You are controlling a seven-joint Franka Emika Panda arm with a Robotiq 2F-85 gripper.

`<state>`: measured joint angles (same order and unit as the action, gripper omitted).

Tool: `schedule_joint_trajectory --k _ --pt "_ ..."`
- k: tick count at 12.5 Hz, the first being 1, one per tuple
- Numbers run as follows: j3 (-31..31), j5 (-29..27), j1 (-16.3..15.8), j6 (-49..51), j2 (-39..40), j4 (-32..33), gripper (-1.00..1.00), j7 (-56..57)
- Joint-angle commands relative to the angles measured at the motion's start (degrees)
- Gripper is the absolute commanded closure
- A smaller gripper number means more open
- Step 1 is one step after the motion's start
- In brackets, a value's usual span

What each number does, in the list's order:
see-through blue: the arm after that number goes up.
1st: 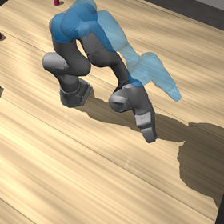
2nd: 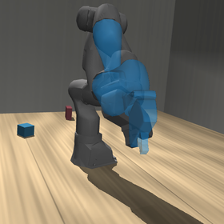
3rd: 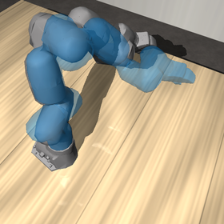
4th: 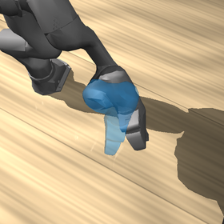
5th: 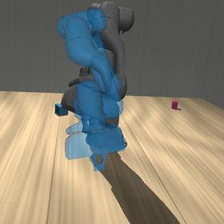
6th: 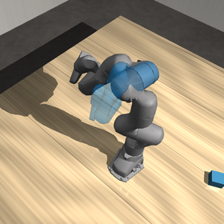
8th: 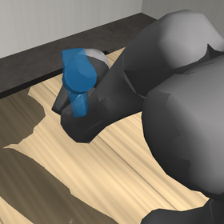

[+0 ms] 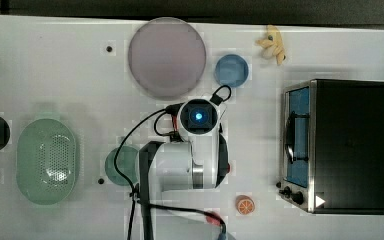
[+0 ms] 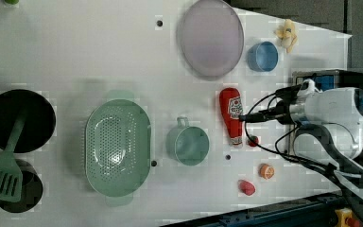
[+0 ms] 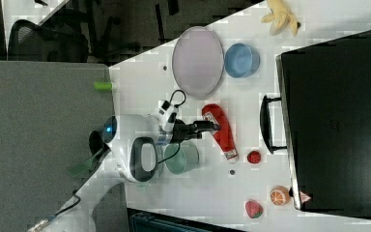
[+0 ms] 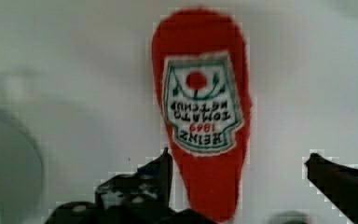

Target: Pick Ketchup from the table and place it in strainer.

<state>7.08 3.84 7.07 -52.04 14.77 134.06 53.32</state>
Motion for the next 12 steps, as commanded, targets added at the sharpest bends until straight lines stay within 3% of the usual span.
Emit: schedule_joint_trajectory --k 1,6,7,10,12 --pt "0.71 -0.08 0.0 -5.1 2.4 0.68 -1.0 2.65" --pt "0.62 -0.08 0.0 -12.05 7.2 1.73 -1.0 2.55" --pt "0.57 -0.08 0.02 -12.55 7.63 1.83 -0.92 2.51" --pt "0.54 -0.09 0.04 -13.93 7.63 2.08 -0.21 2.29" --pt "0.48 -0.09 0.11 -13.82 5.98 1.92 -0.18 2.29"
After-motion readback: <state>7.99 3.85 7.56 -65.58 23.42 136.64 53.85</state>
